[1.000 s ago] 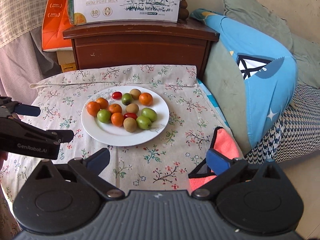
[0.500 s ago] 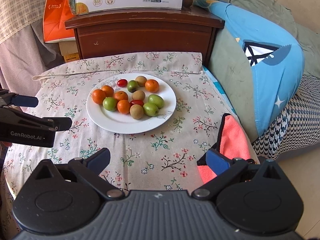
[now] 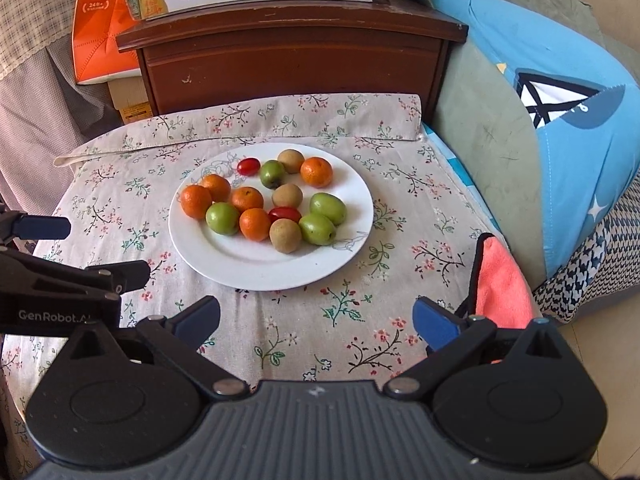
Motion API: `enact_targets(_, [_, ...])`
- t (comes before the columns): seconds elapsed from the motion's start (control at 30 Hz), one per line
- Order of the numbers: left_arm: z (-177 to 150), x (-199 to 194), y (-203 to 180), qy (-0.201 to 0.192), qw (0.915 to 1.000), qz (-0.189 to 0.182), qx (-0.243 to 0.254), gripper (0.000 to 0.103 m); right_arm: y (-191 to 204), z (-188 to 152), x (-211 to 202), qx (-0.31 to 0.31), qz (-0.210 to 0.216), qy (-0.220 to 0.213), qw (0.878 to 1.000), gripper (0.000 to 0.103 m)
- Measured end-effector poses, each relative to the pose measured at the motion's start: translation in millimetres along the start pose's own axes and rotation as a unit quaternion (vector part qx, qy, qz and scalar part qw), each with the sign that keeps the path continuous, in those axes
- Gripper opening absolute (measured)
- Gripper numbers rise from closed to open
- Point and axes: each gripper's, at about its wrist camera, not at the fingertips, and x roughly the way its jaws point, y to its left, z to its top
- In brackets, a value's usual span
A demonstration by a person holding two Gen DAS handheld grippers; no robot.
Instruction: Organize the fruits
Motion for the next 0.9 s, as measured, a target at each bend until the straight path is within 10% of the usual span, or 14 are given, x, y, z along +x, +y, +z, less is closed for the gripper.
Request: enact_targets(0.9, [1, 21, 5, 0.015, 0.9991, 0.035, -0.021, 0.097, 0, 13, 36, 0.020, -0.004, 0.024, 1.000, 0.102])
